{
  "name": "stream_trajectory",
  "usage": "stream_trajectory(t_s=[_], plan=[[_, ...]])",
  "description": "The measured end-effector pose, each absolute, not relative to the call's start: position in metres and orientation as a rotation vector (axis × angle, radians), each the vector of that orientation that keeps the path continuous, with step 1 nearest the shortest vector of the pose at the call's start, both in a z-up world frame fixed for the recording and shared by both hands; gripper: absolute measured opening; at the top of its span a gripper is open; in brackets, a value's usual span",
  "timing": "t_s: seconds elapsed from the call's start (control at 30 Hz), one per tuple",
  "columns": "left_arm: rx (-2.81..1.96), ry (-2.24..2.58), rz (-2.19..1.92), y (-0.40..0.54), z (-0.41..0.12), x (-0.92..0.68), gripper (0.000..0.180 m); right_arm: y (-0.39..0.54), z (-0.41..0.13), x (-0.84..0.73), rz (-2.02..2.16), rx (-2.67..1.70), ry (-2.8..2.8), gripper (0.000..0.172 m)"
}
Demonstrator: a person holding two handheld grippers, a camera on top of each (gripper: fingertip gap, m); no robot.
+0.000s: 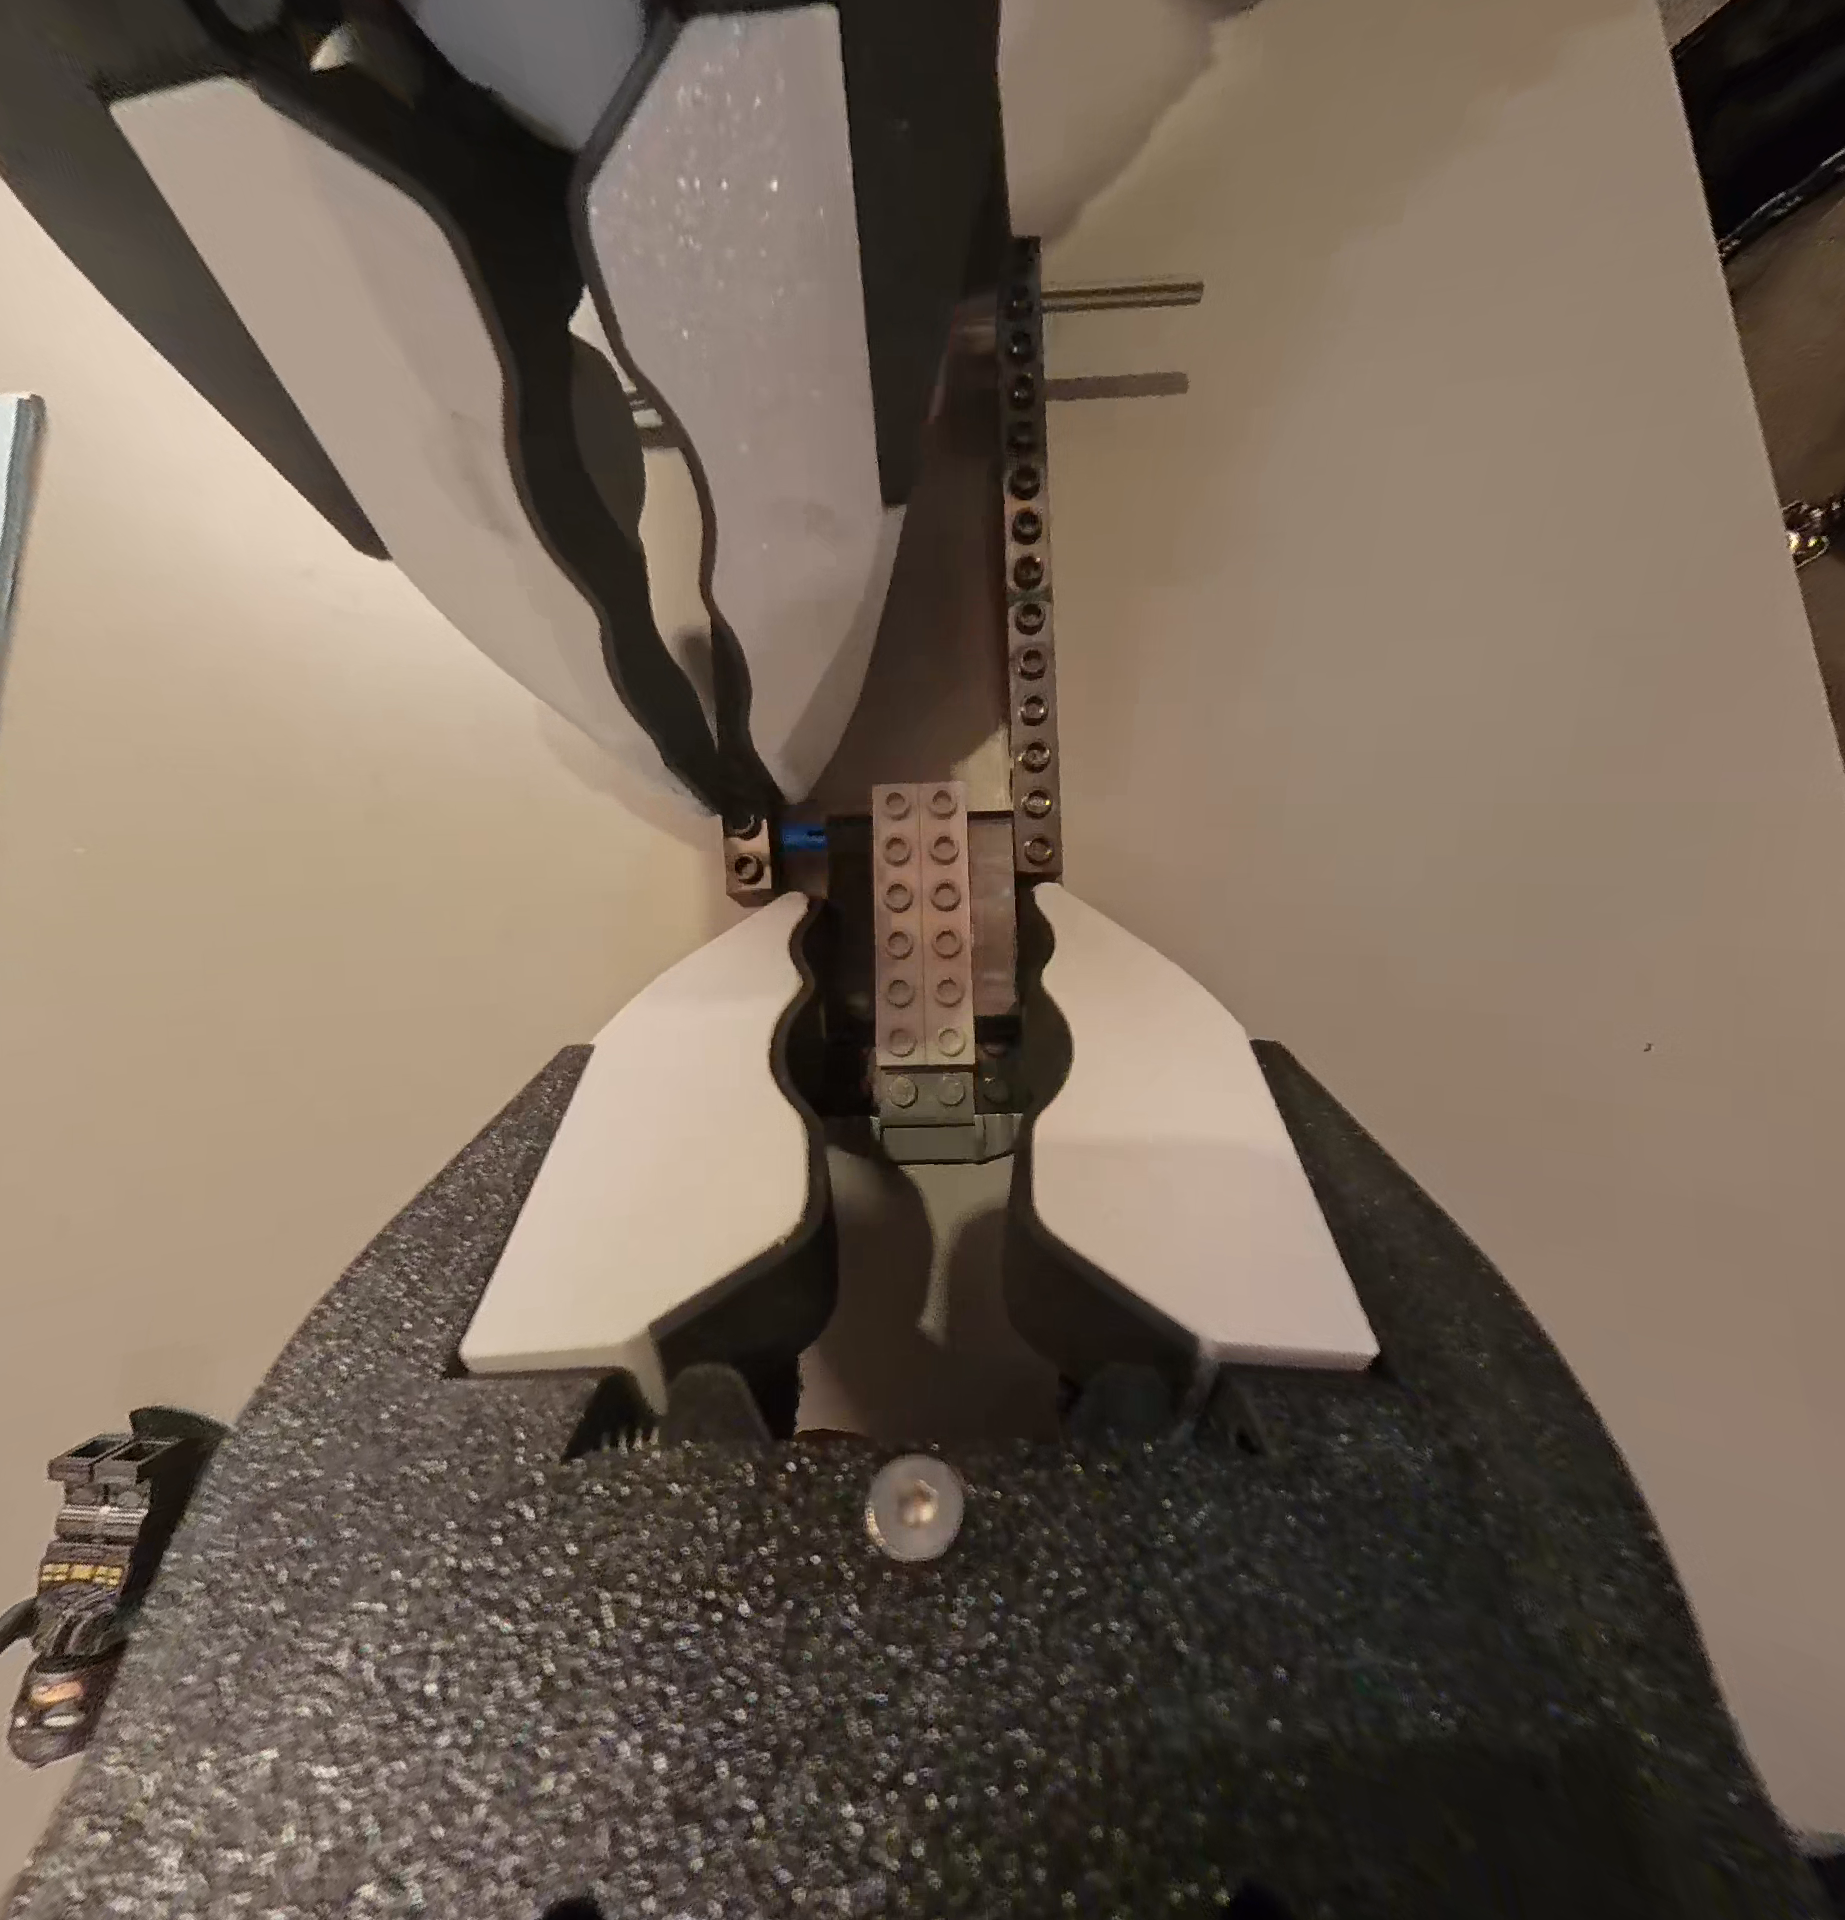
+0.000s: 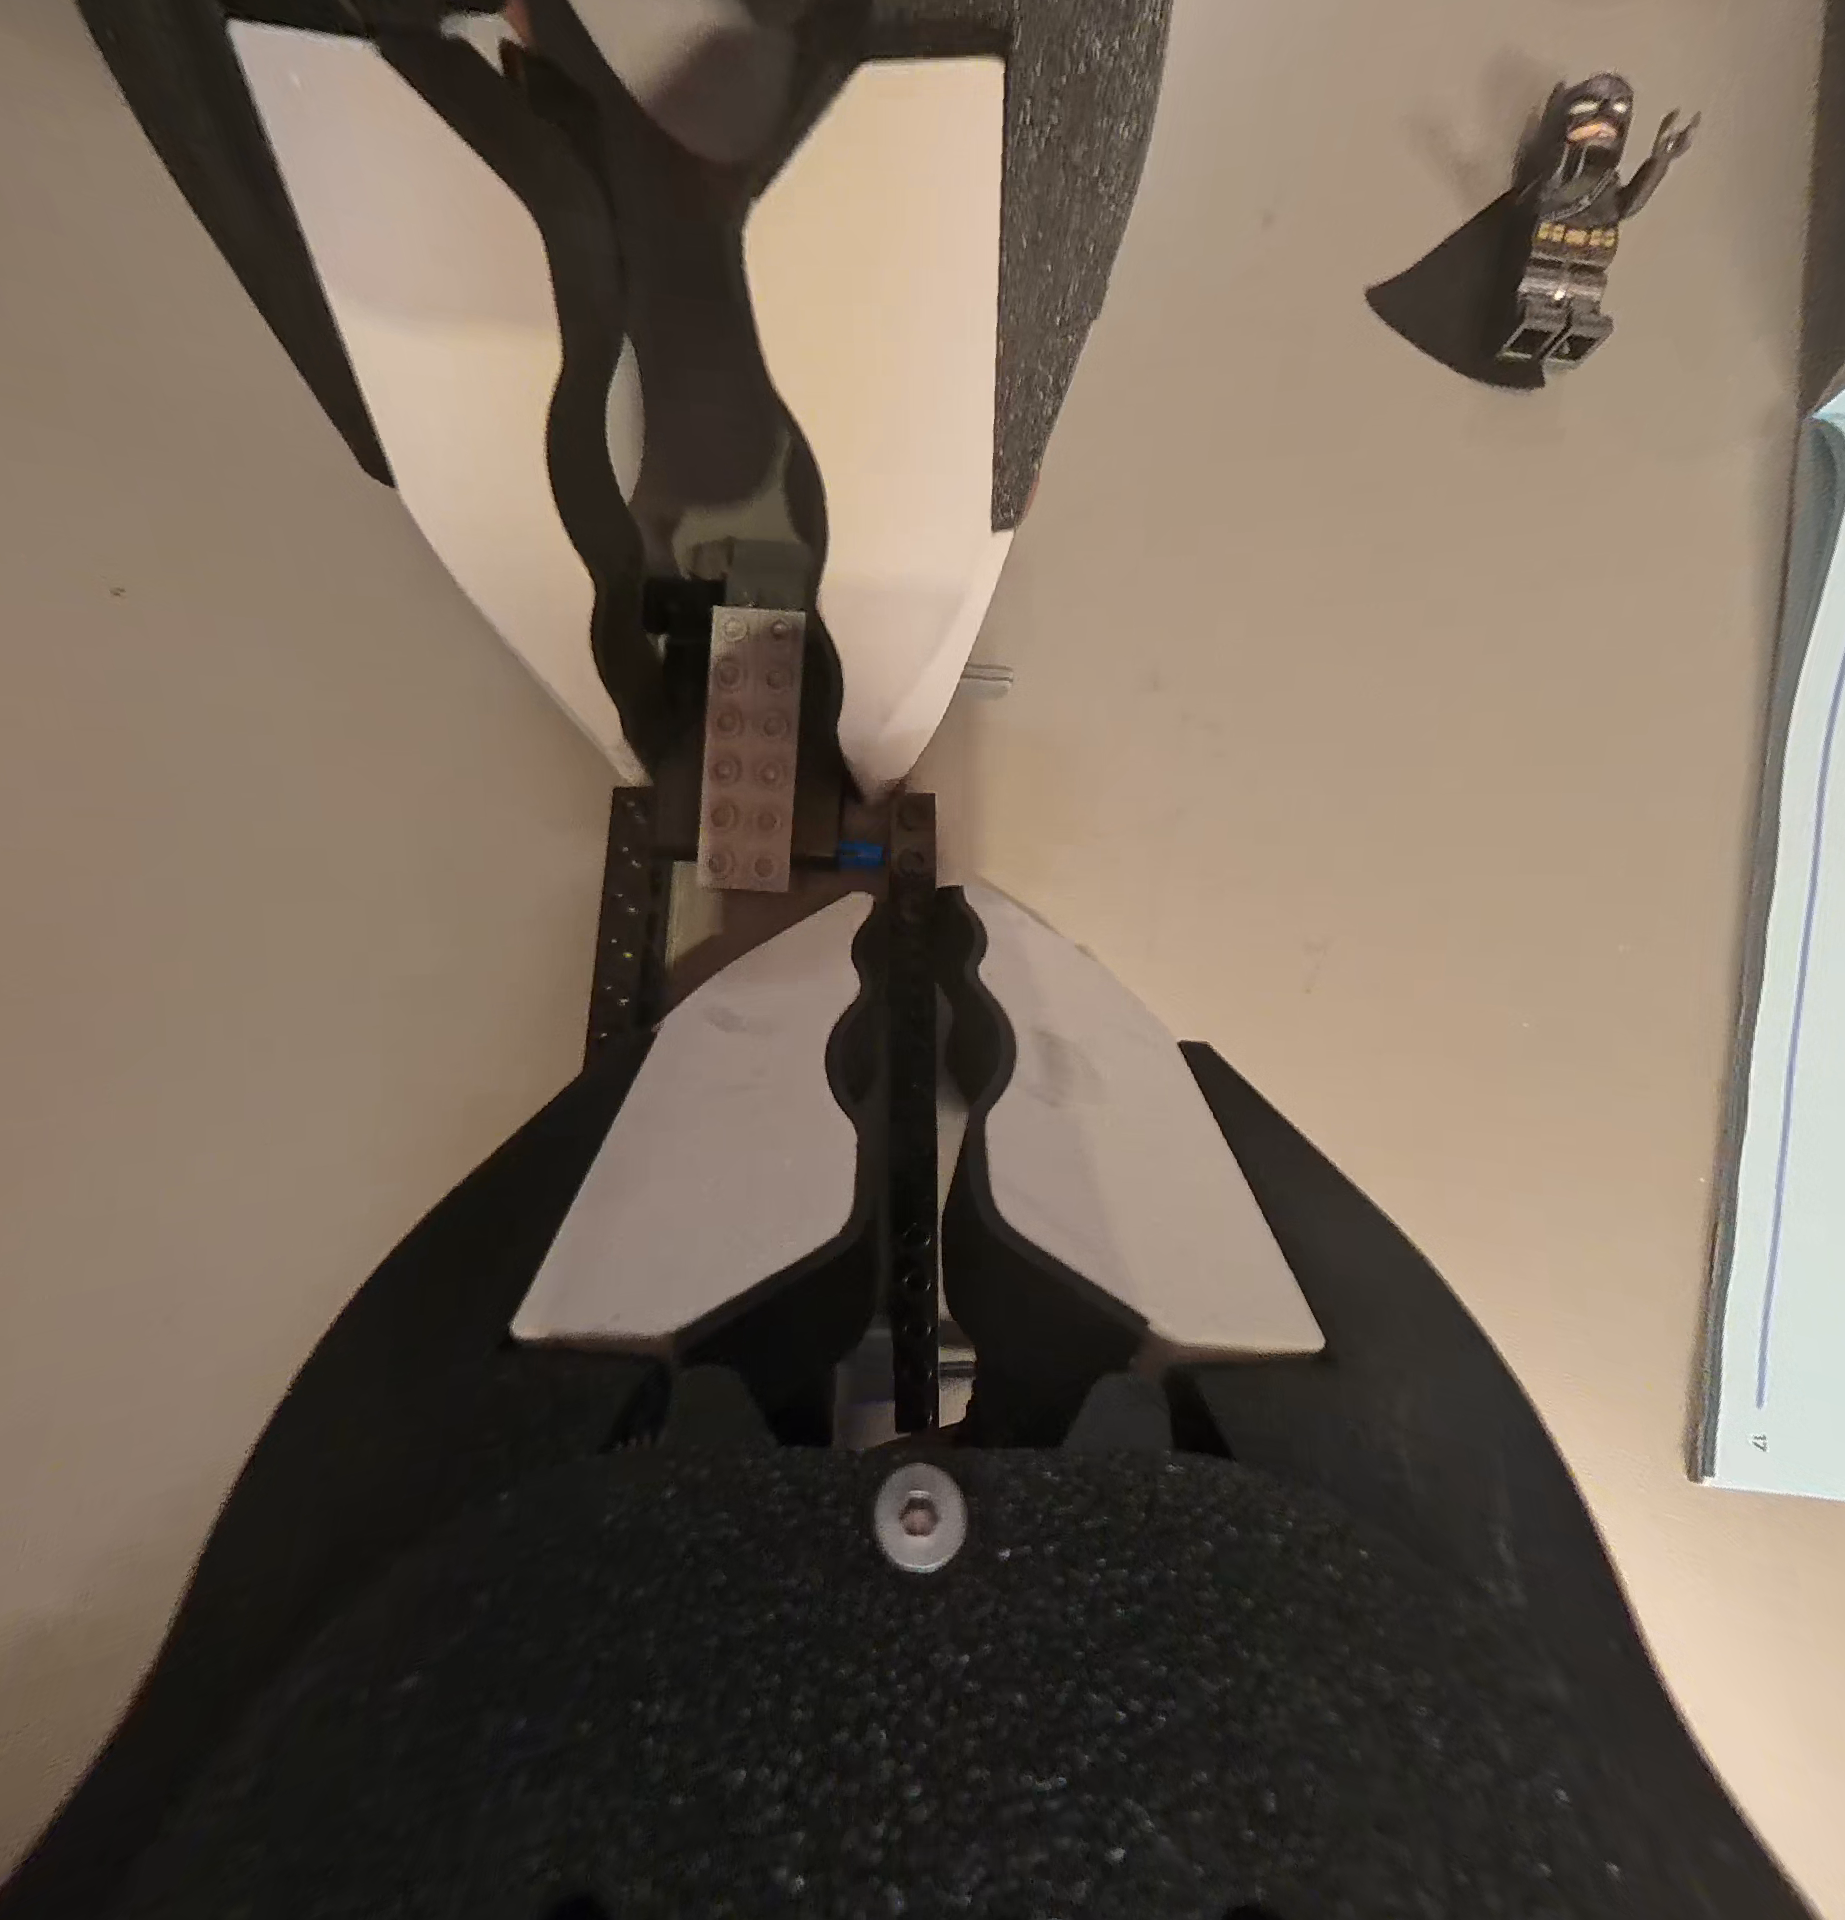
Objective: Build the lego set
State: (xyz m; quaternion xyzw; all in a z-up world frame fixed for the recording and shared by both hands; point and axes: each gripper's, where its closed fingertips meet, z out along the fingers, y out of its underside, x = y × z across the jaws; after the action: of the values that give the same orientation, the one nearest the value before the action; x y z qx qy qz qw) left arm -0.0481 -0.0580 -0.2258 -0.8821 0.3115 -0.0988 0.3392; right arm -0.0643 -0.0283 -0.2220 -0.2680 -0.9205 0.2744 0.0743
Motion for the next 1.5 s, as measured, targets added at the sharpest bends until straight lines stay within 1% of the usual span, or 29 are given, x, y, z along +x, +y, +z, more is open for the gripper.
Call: stream_trajectory(t_s=[0.6, 0.9, 1.03, 1.2, 1.23, 1.27, 1.3, 1.5], plan=[[-2.334, 0.803, -0.253, -0.057, -0.226, -0.045, 0.035, -0.027, -0.224, -0.056, 0.788, -0.788, -2.815, 0.008], [-2.361, 0.778, -0.268, -0.054, -0.226, -0.046, 0.035, -0.029, -0.223, -0.052, 0.652, -0.604, -2.846, 0.008], [-2.355, 0.777, -0.28, -0.055, -0.226, -0.045, 0.035, -0.03, -0.223, -0.051, 0.692, -0.575, -2.862, 0.009], [-2.328, 0.766, -0.284, -0.056, -0.226, -0.044, 0.035, -0.031, -0.222, -0.05, 0.789, -0.666, -2.849, 0.009], [-2.326, 0.763, -0.279, -0.056, -0.226, -0.044, 0.035, -0.03, -0.221, -0.051, 0.797, -0.684, -2.834, 0.011], [-2.326, 0.76, -0.276, -0.056, -0.226, -0.044, 0.035, -0.027, -0.218, -0.053, 0.795, -0.702, -2.809, 0.018], [-2.326, 0.754, -0.273, -0.056, -0.226, -0.045, 0.035, -0.023, -0.216, -0.054, 0.792, -0.727, -2.779, 0.022], [-2.315, 0.739, -0.269, -0.057, -0.226, -0.045, 0.035, 0.019, -0.188, -0.05, 0.819, -0.945, -2.524, 0.011]])
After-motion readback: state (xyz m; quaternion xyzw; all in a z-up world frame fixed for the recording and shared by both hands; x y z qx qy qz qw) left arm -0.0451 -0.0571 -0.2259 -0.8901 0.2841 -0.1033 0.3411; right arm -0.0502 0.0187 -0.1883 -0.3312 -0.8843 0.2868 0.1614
